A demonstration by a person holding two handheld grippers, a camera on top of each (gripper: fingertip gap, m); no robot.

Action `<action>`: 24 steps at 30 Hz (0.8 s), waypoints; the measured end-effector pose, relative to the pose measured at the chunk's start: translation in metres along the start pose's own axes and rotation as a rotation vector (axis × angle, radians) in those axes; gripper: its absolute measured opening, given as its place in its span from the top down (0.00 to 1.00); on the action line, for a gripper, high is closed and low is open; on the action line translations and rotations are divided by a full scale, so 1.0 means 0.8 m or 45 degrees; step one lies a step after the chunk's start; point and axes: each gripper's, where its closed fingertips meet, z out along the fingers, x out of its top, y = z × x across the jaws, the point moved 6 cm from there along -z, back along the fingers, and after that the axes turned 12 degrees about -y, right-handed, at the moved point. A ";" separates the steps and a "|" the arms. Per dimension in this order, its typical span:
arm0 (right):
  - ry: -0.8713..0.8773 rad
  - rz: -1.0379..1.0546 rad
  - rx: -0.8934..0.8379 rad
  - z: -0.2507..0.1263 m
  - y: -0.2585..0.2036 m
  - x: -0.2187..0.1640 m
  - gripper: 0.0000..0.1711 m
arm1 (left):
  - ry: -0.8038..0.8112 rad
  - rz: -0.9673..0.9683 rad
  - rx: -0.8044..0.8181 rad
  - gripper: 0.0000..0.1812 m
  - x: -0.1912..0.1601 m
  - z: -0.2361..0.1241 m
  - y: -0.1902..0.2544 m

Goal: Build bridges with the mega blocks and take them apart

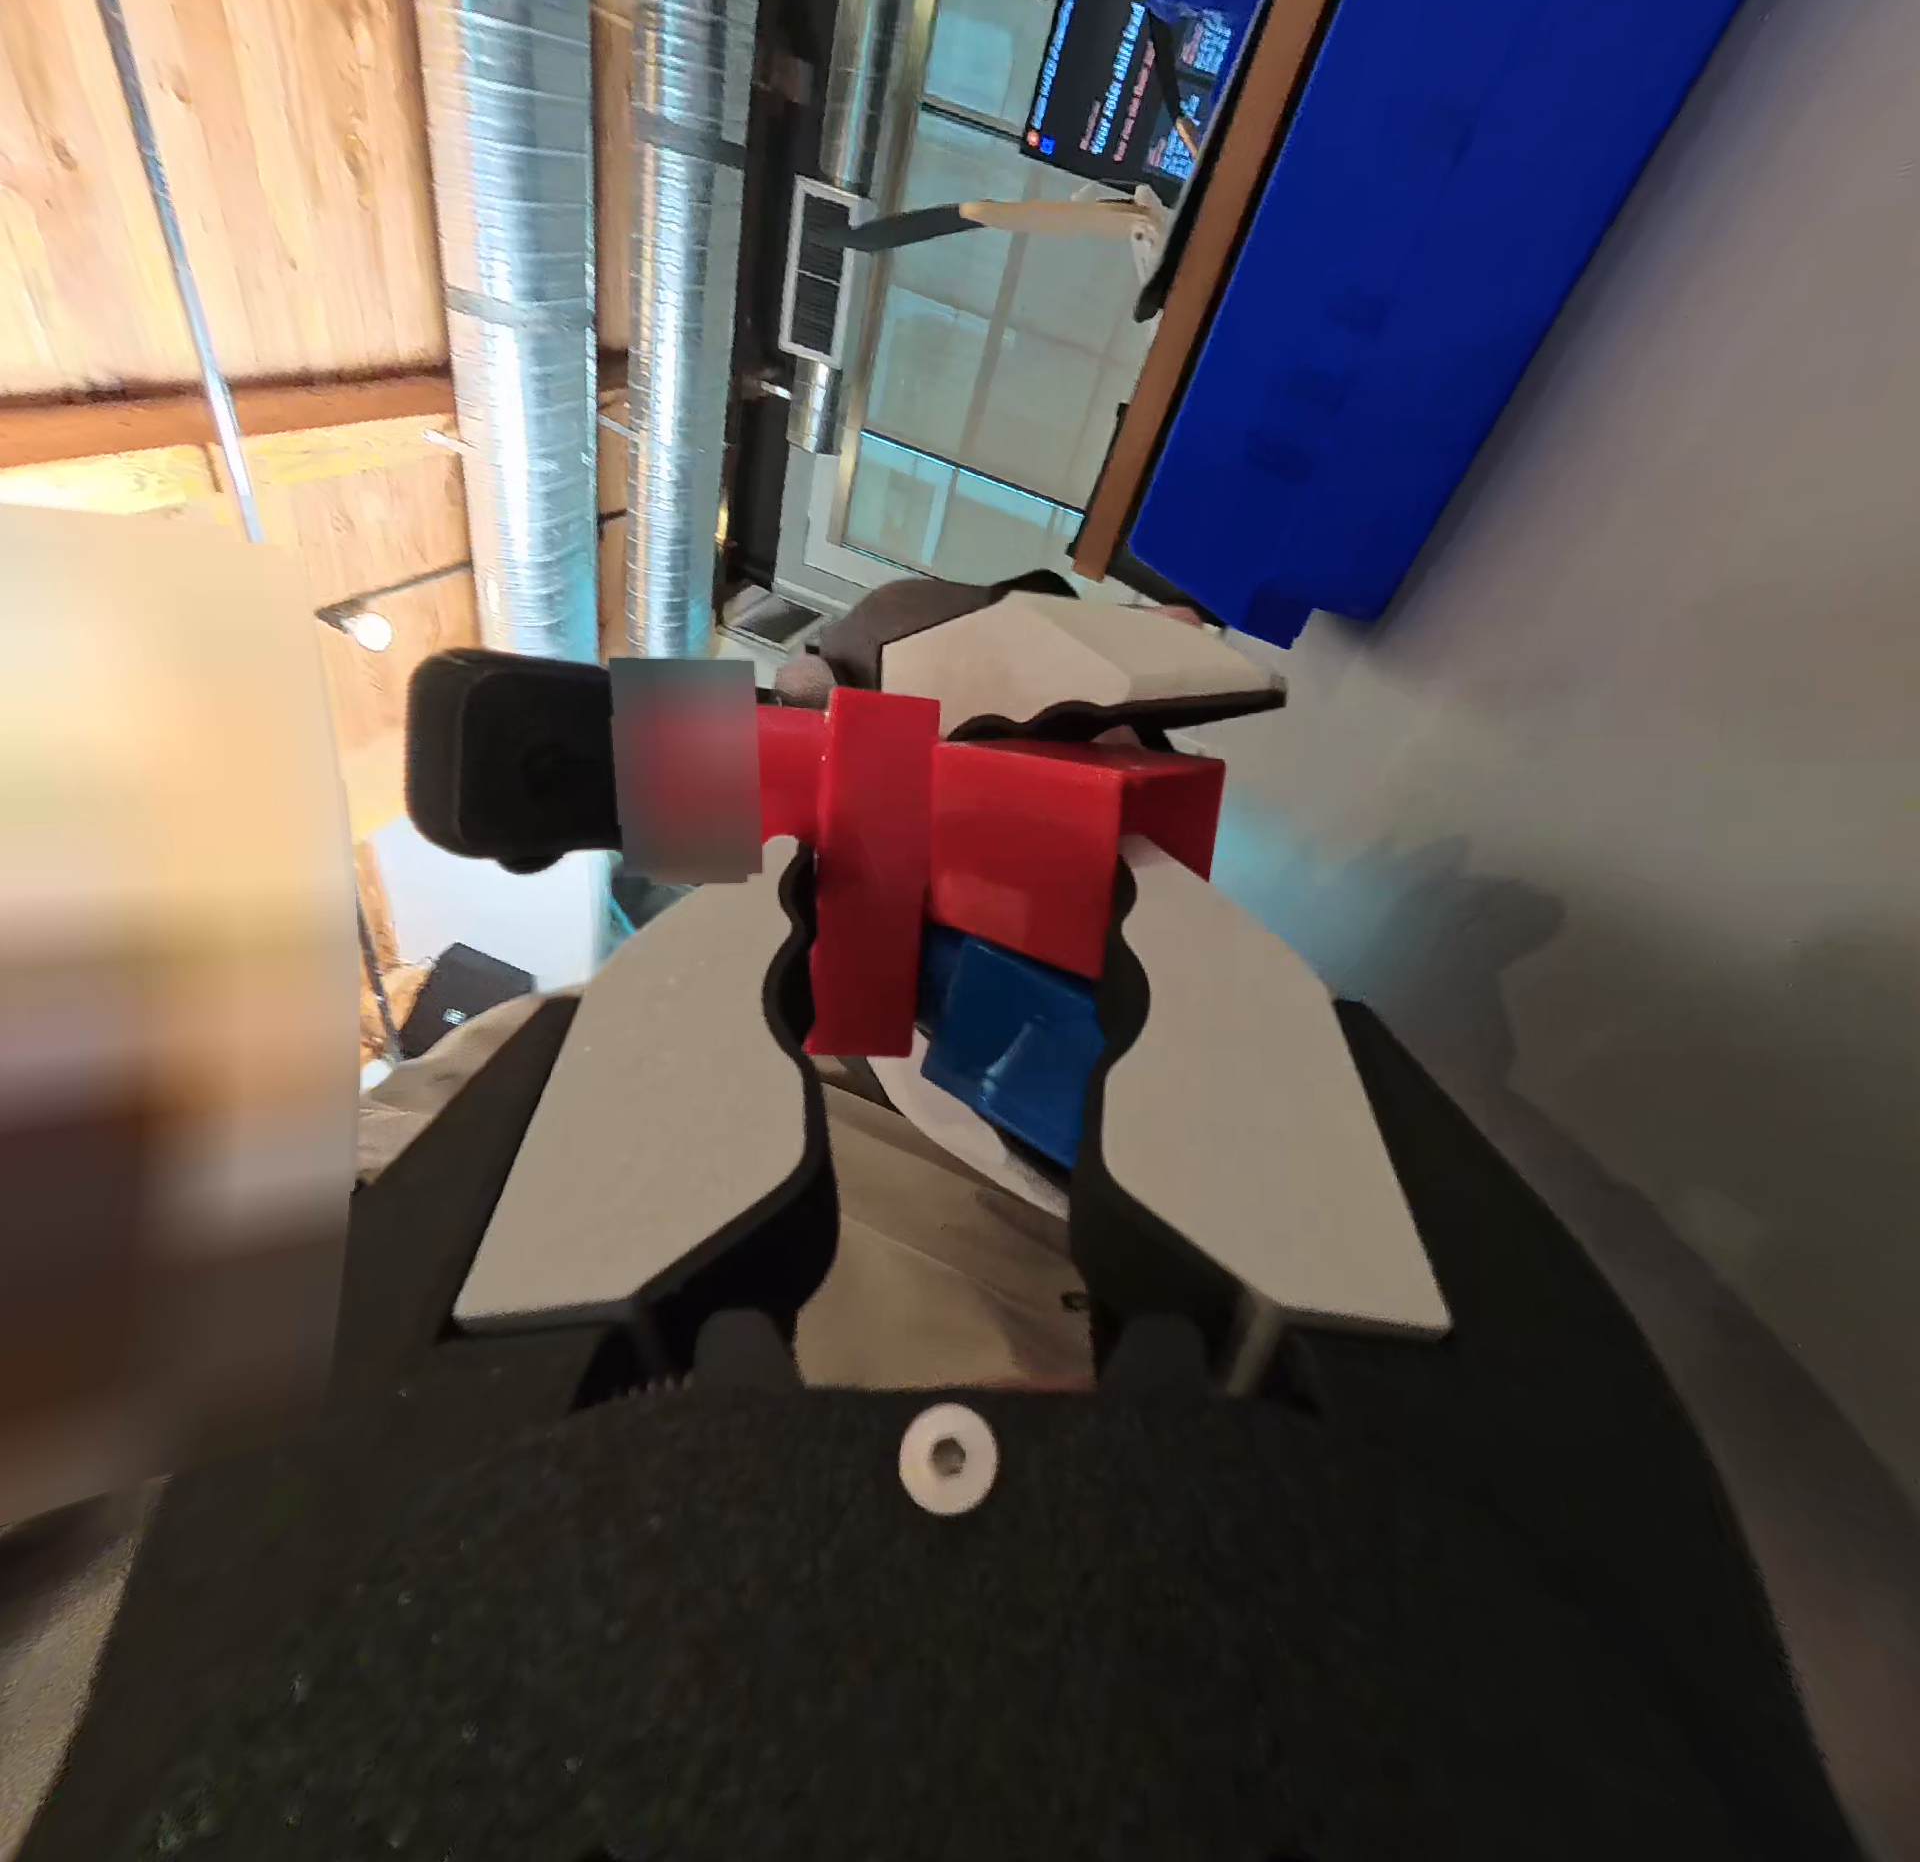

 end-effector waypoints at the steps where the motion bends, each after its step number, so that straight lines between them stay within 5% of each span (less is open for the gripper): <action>1: -0.015 -0.017 -0.036 0.001 0.000 0.000 0.70 | 0.002 0.002 0.000 0.51 -0.001 0.001 0.000; 15: -0.053 -0.225 -0.476 -0.014 -0.004 0.010 0.66 | -0.070 -0.051 0.023 0.51 -0.030 0.012 -0.017; 20: -0.173 -0.442 -0.632 0.007 -0.018 0.003 0.91 | -0.164 -0.061 0.018 0.51 -0.046 0.027 -0.019; 24: -0.241 -0.504 -0.754 0.017 -0.015 0.007 0.94 | -0.219 -0.046 -0.011 0.51 -0.050 0.036 -0.017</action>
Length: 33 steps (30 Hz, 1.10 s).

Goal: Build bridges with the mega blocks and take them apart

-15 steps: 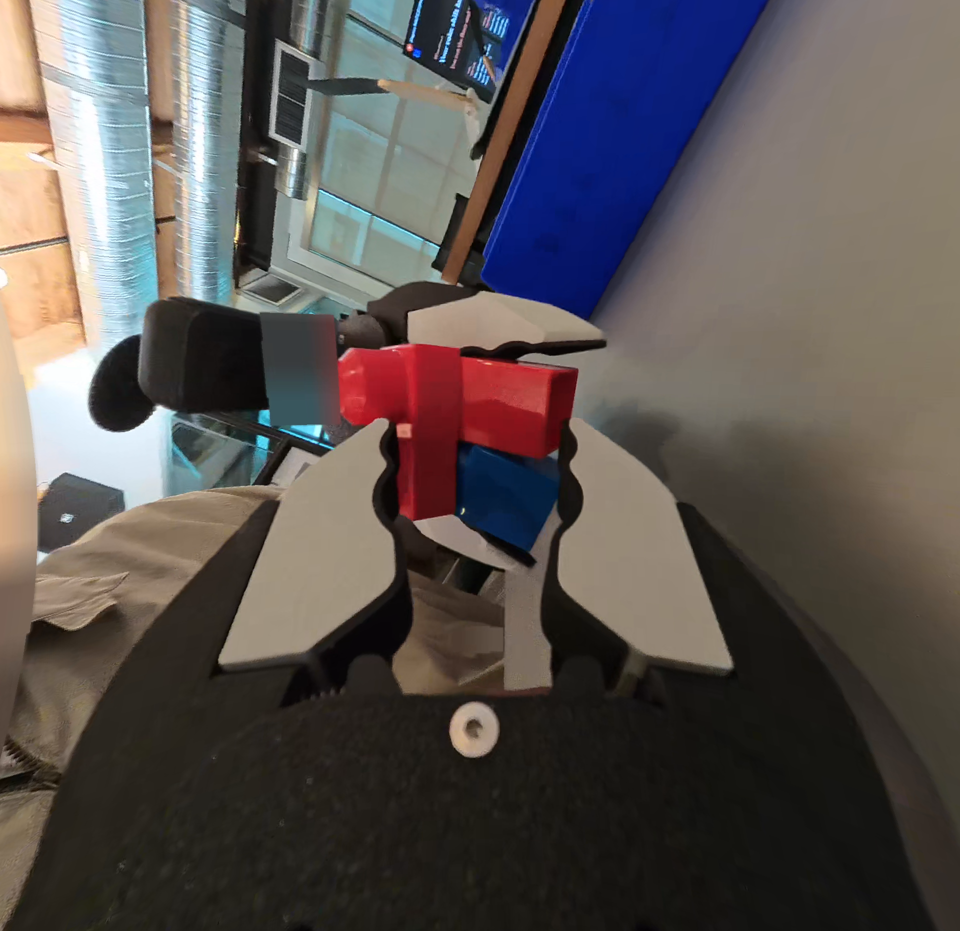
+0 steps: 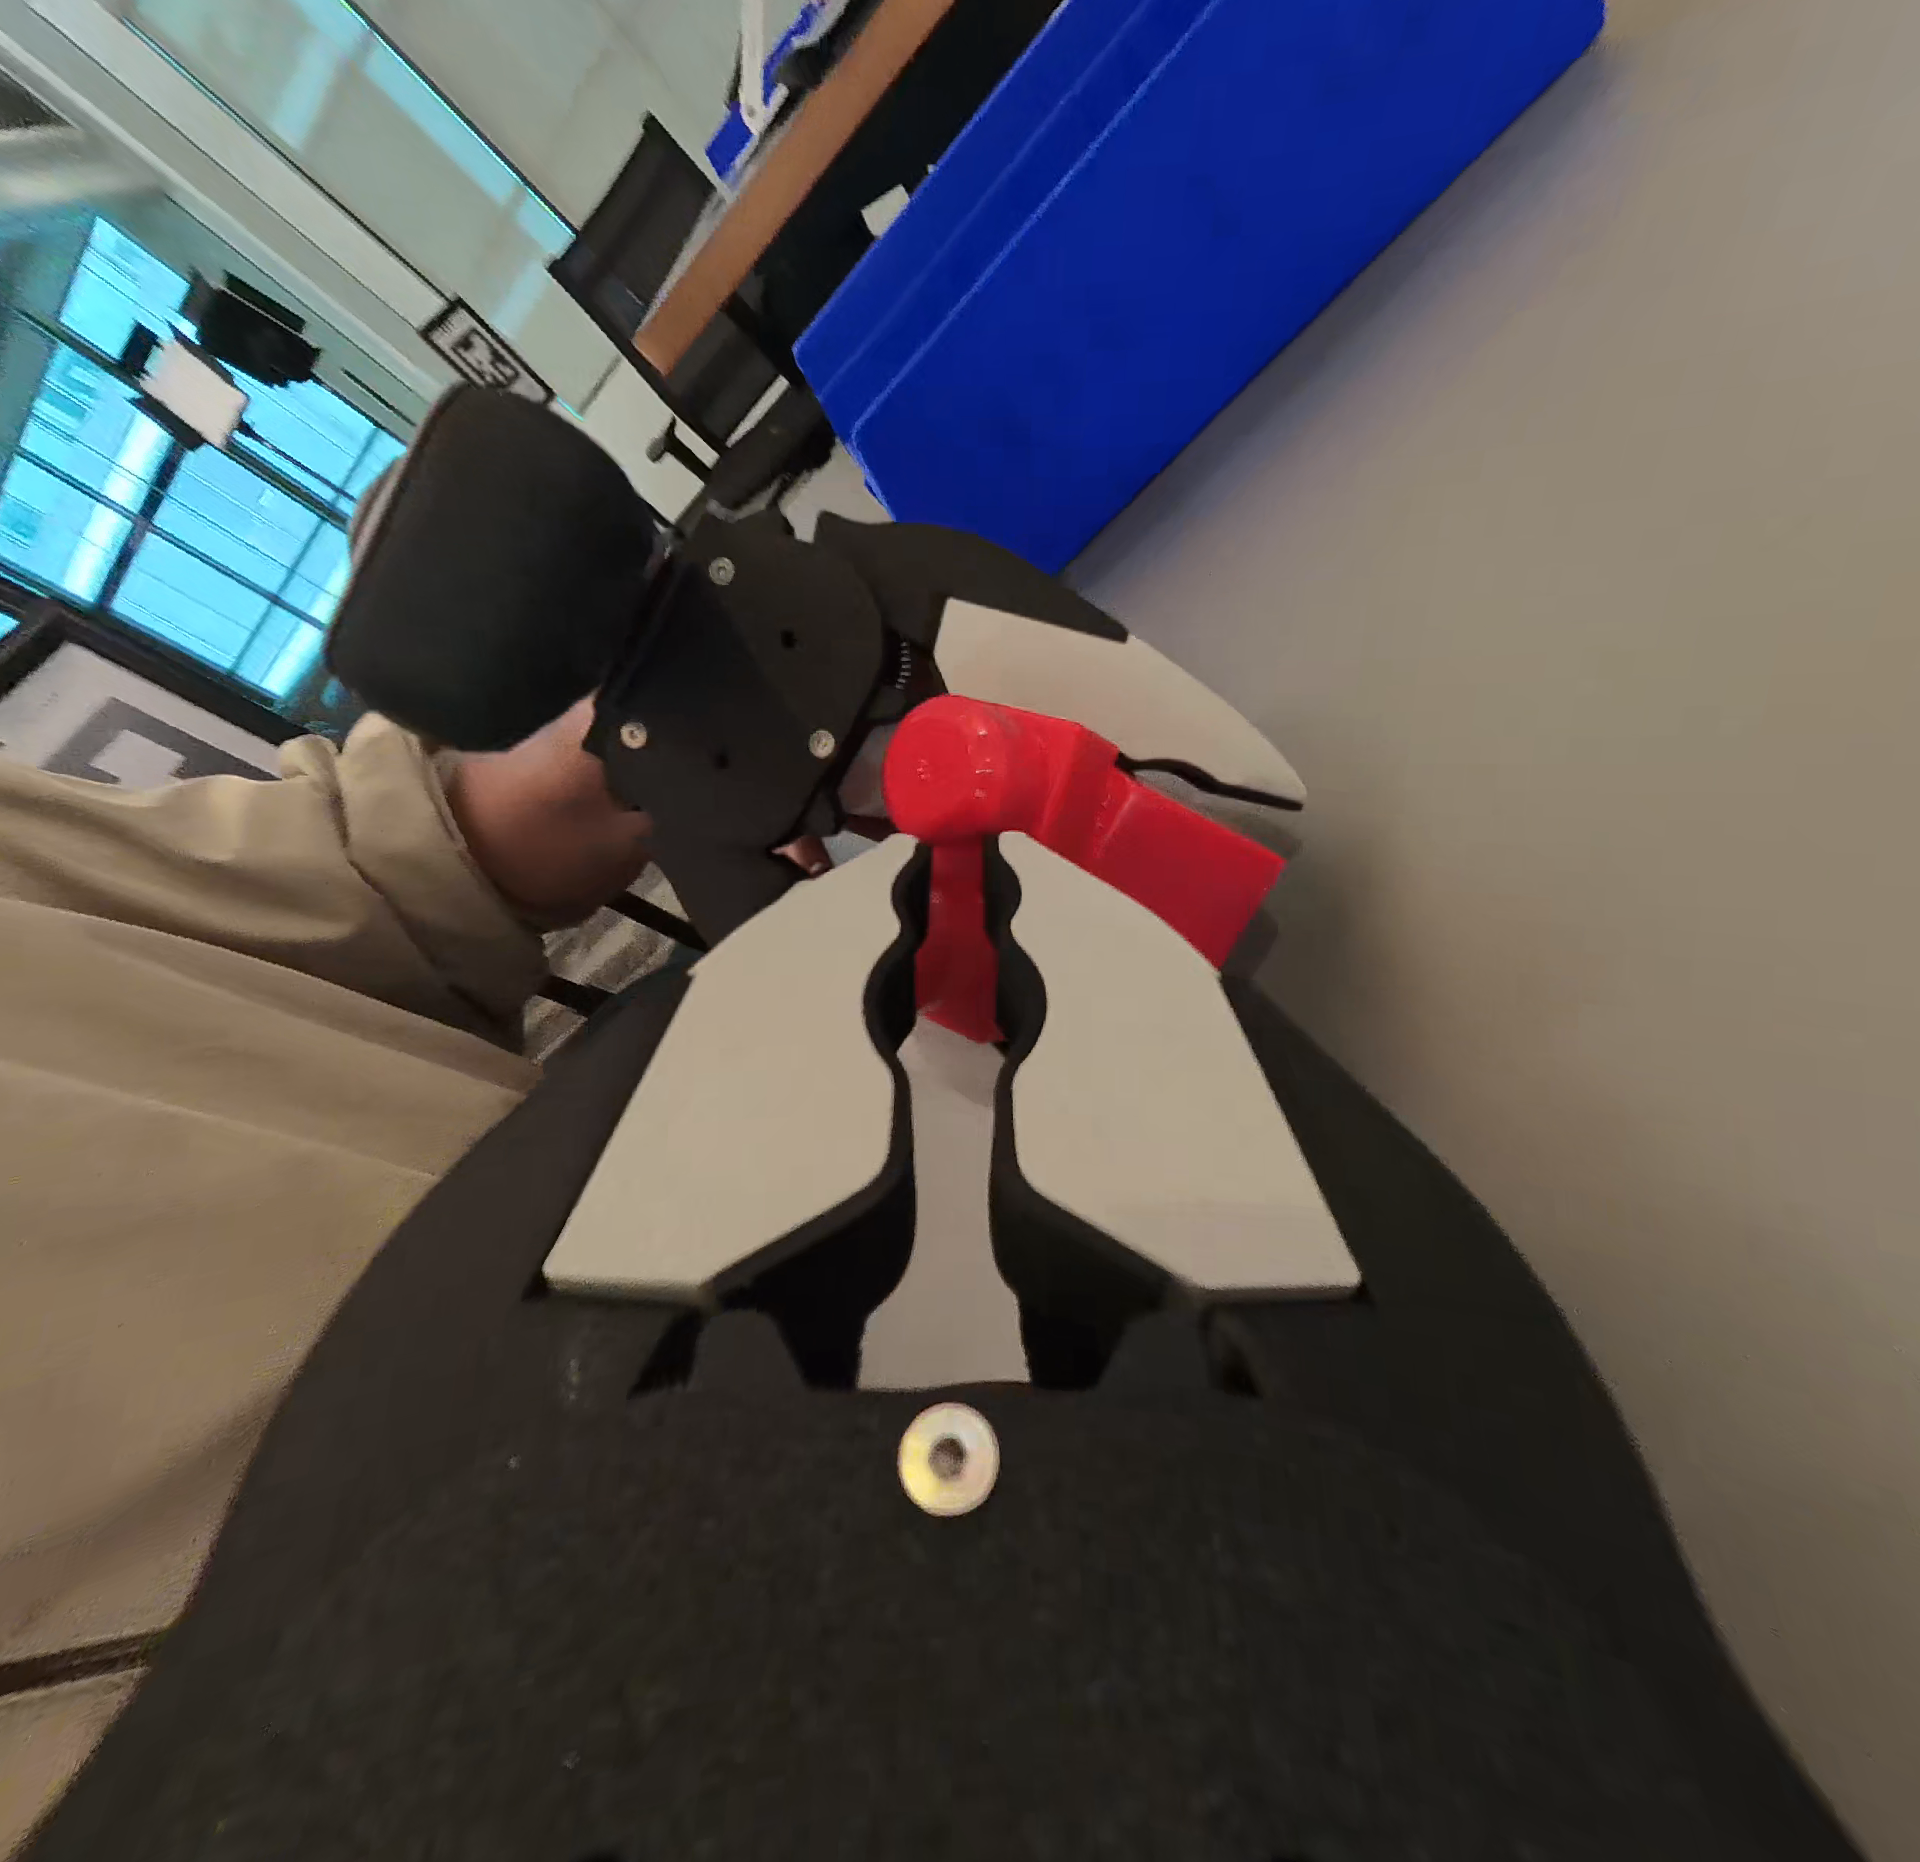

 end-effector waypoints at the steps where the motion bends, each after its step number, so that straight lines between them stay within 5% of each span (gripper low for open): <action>1: -0.017 -0.003 -0.022 0.001 0.001 0.001 0.95 | -0.020 0.003 -0.006 0.51 -0.001 0.002 -0.001; 13: -0.106 -0.133 -0.246 0.001 -0.003 0.006 1.00 | -0.033 -0.029 -0.163 0.50 -0.002 0.014 -0.003; 33: -0.030 -0.081 -0.212 -0.004 -0.010 -0.007 0.95 | 0.088 -0.167 -0.128 0.52 -0.039 -0.005 0.006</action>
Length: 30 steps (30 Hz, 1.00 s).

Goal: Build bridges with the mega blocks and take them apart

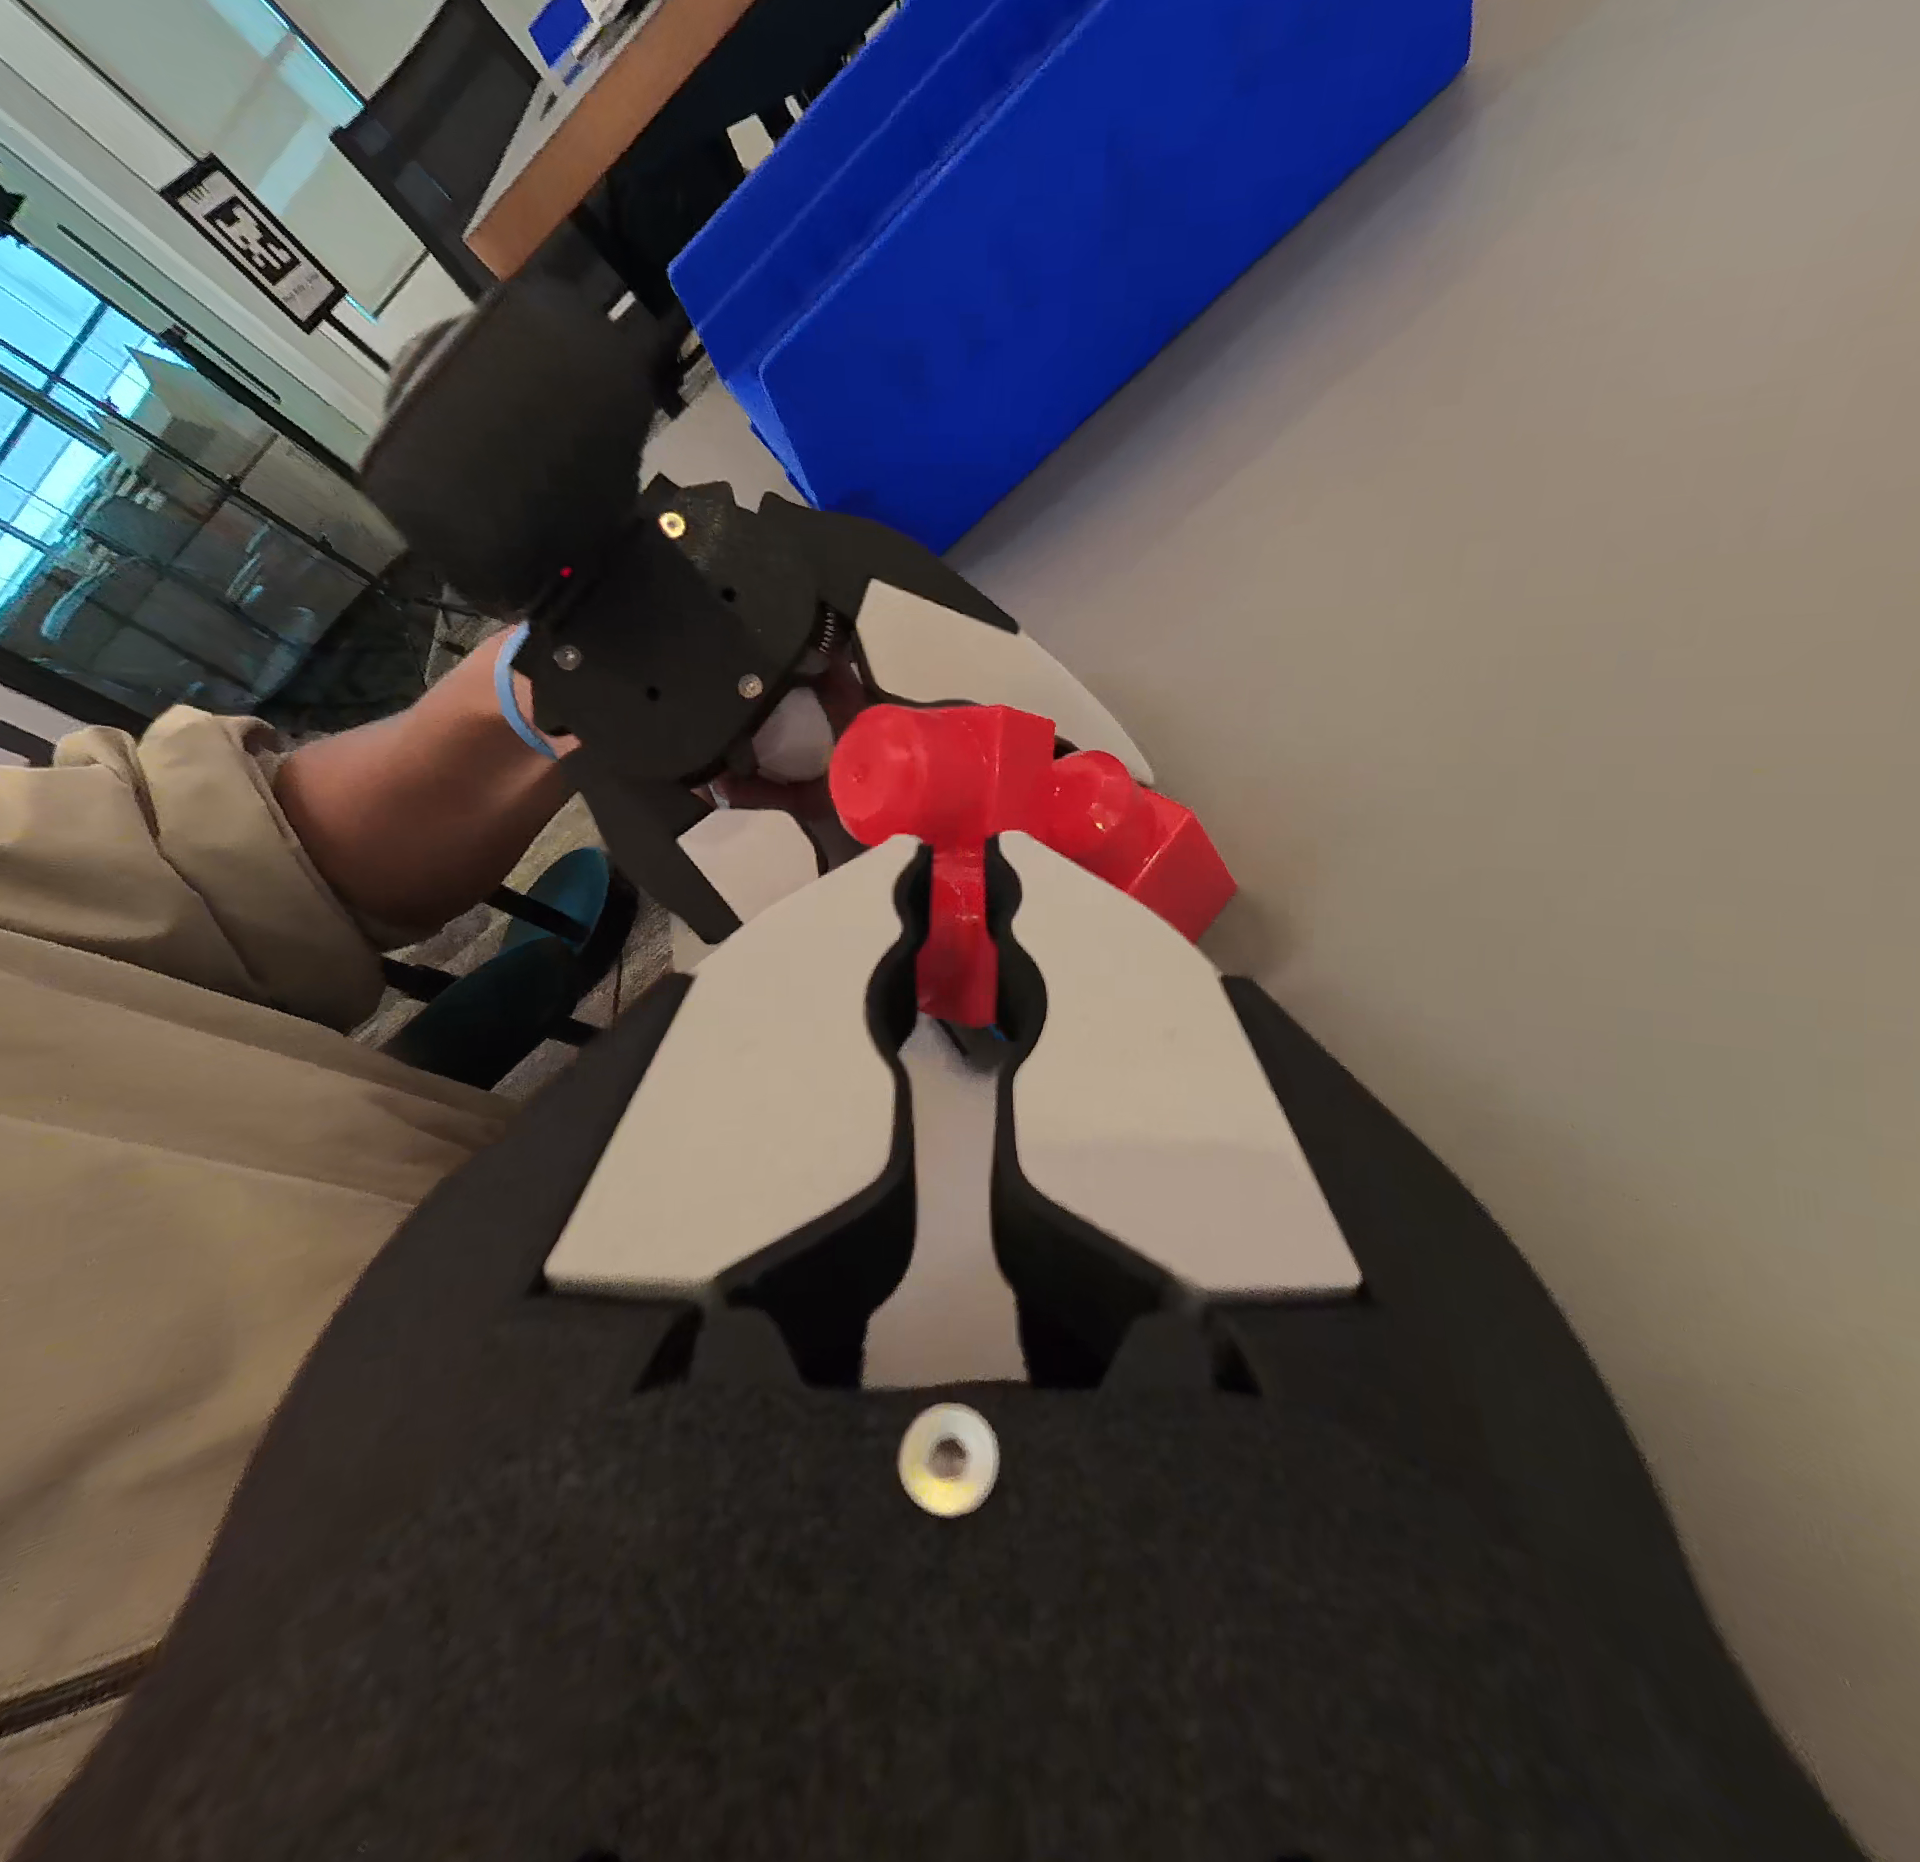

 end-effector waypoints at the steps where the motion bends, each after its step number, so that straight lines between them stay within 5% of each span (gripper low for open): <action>1: 0.018 -0.016 -0.025 -0.005 -0.003 0.000 0.92 | 0.007 -0.016 0.009 0.52 -0.003 -0.004 -0.002; 6: 0.078 -0.185 -0.409 -0.007 -0.030 -0.028 0.76 | 0.151 -0.160 0.090 0.55 -0.027 -0.040 -0.010; 9: -0.022 -0.288 -0.818 0.016 -0.034 -0.053 0.64 | 0.232 -0.257 0.209 0.56 -0.050 -0.062 -0.013; 18: 0.068 -0.249 -0.932 0.046 -0.038 -0.060 0.74 | 0.585 -0.329 0.302 0.59 -0.087 -0.101 0.039; 30: 0.055 -0.211 -1.046 0.040 -0.043 -0.046 0.80 | 0.667 -0.358 0.190 0.59 -0.081 -0.099 0.064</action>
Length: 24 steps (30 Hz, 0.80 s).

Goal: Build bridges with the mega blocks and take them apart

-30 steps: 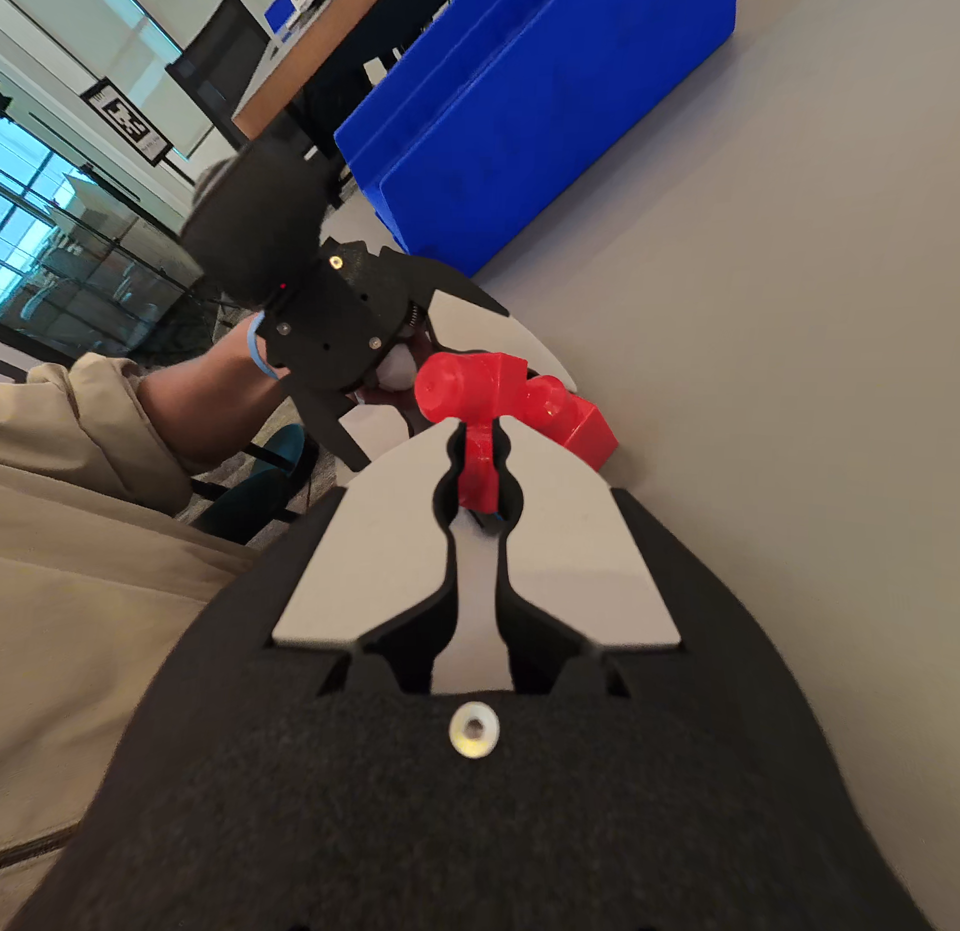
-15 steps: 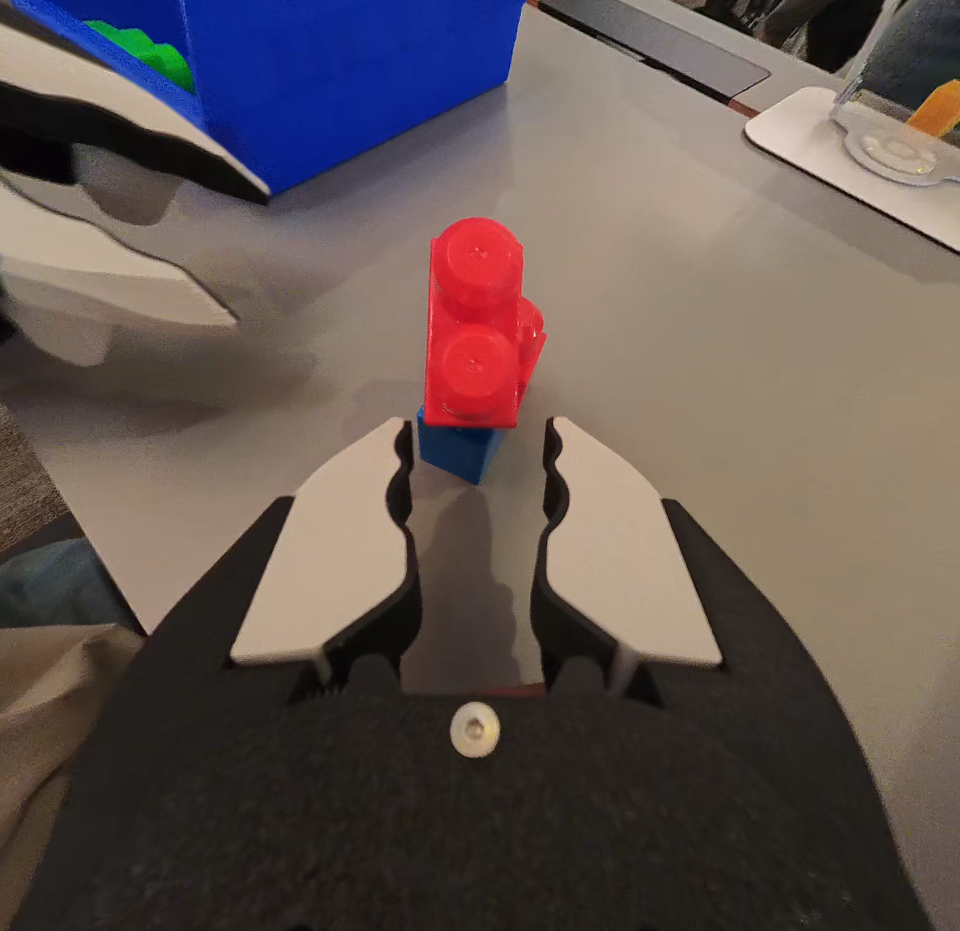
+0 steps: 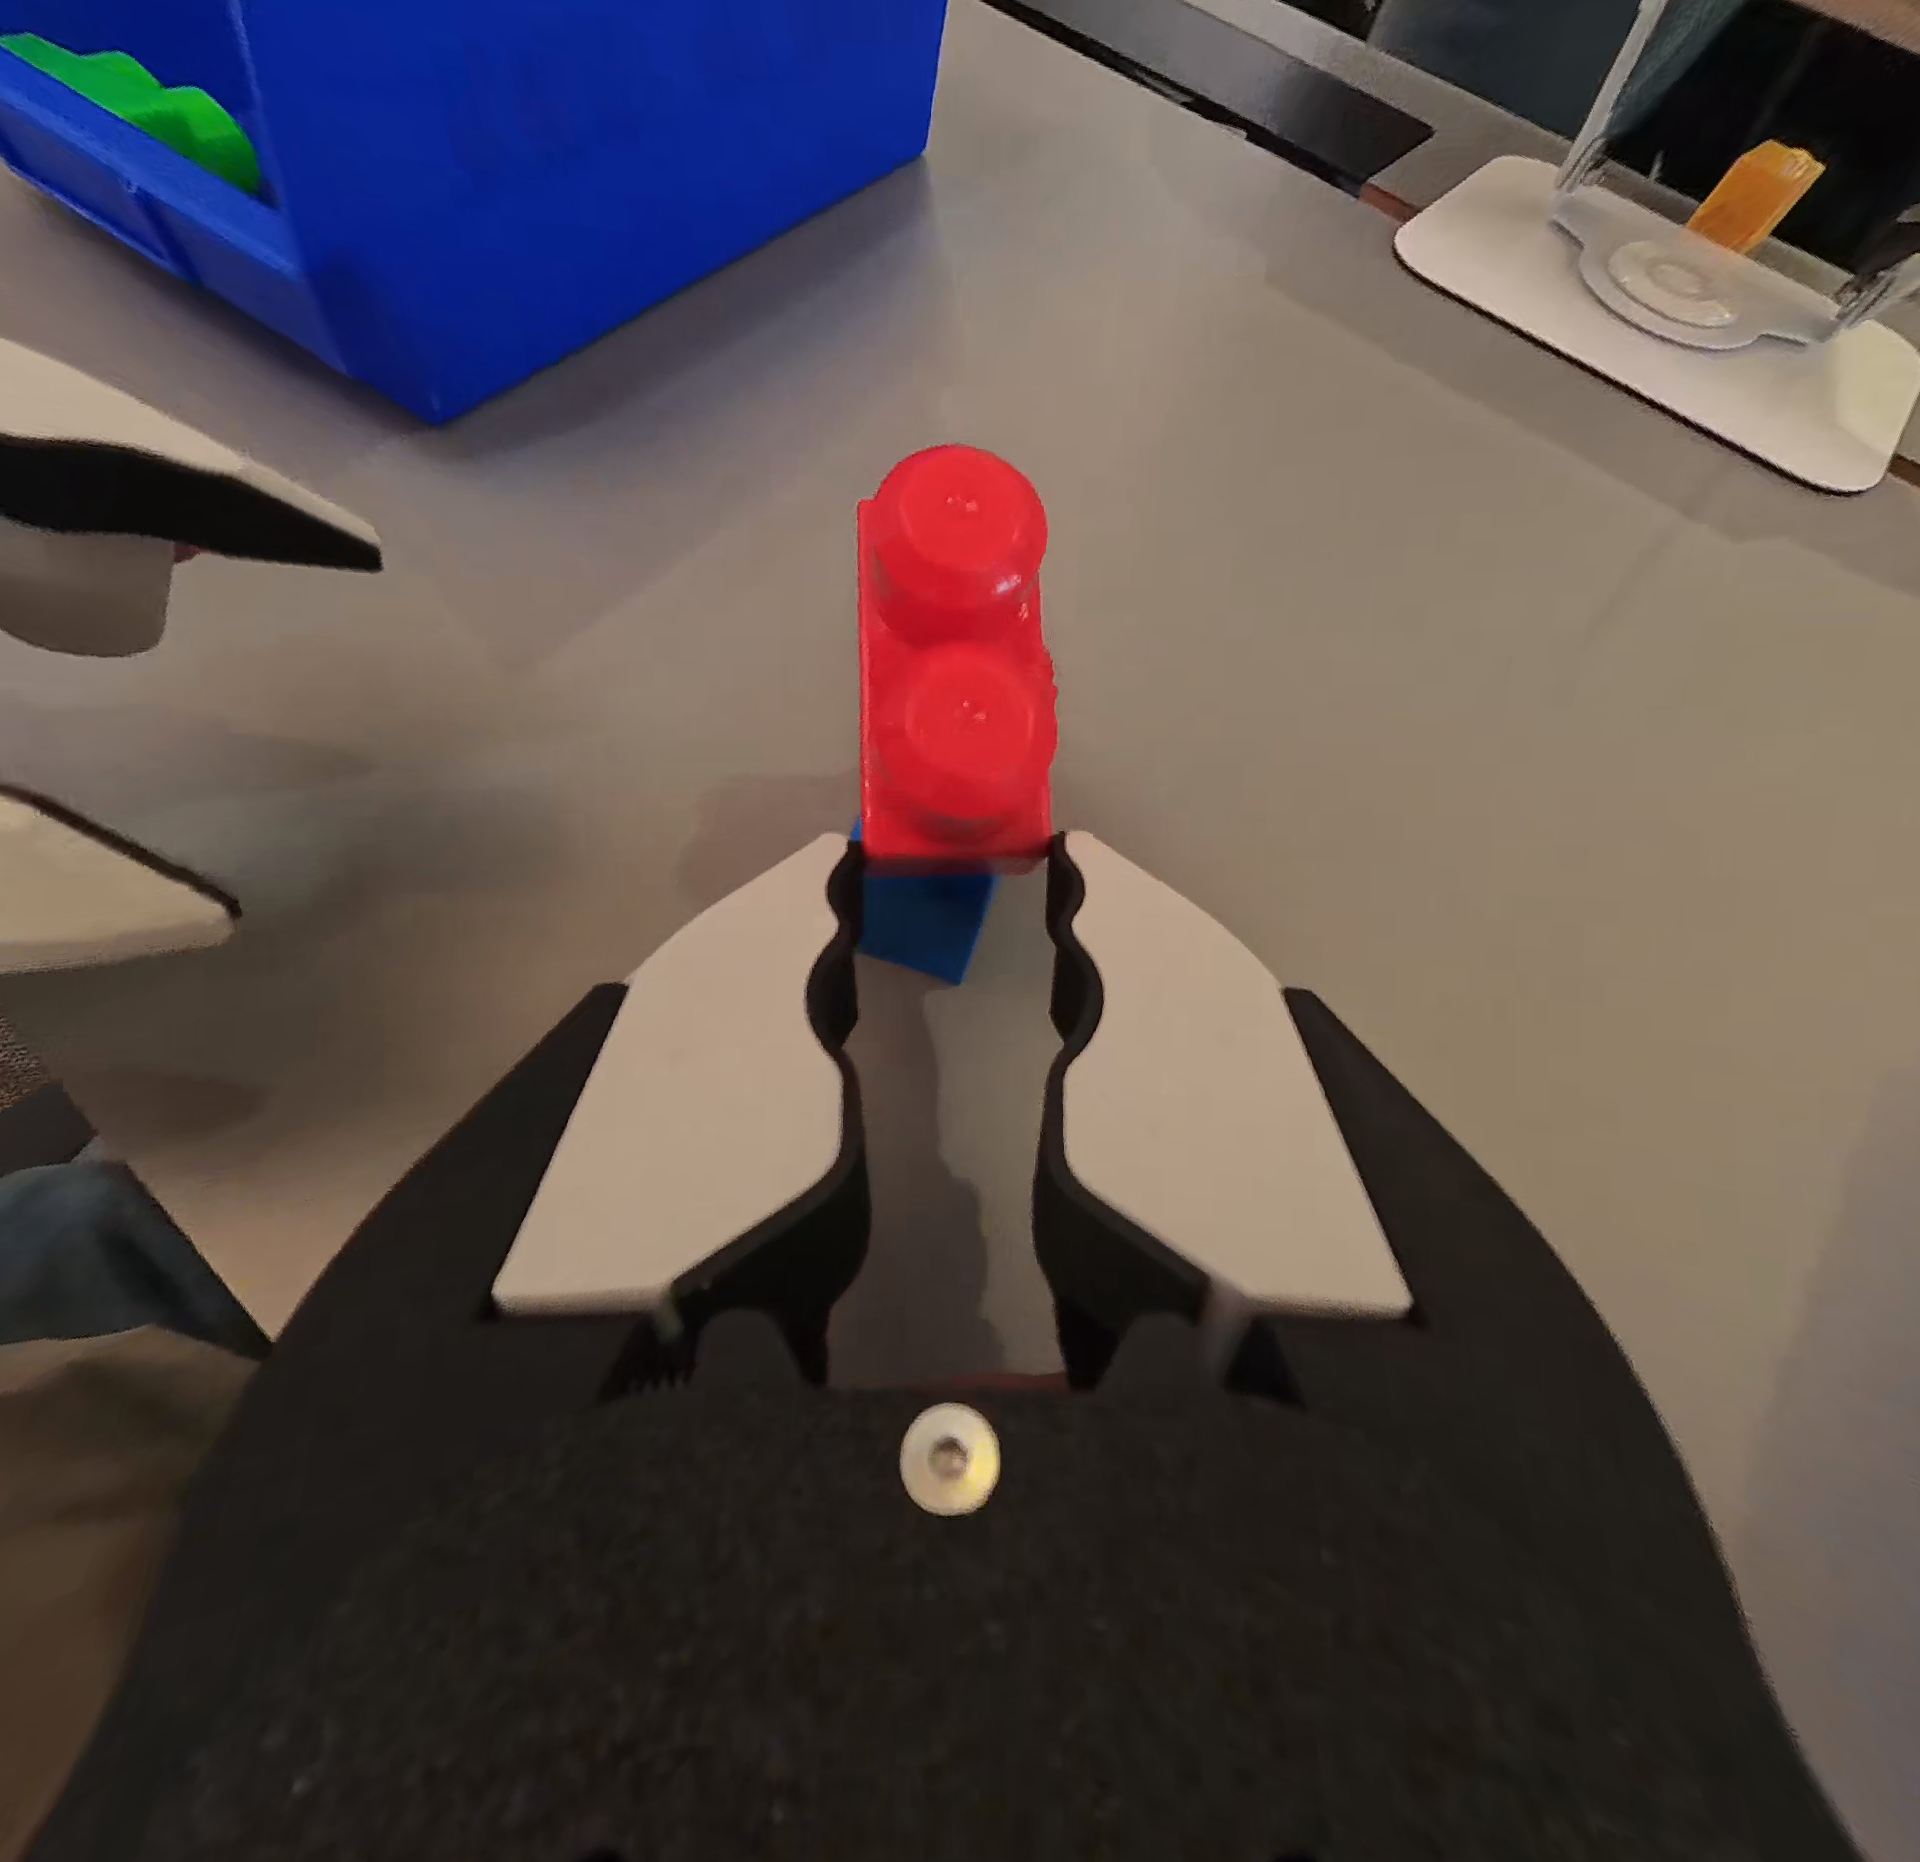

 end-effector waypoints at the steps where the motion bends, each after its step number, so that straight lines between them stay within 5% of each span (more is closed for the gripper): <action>1: -0.002 0.003 -0.010 -0.001 0.001 0.001 0.81 | -0.005 0.009 -0.002 0.60 -0.001 0.001 0.002; 24: -0.288 0.274 -0.098 -0.002 -0.010 0.017 0.80 | -0.024 -0.063 -0.089 0.63 -0.007 -0.002 0.001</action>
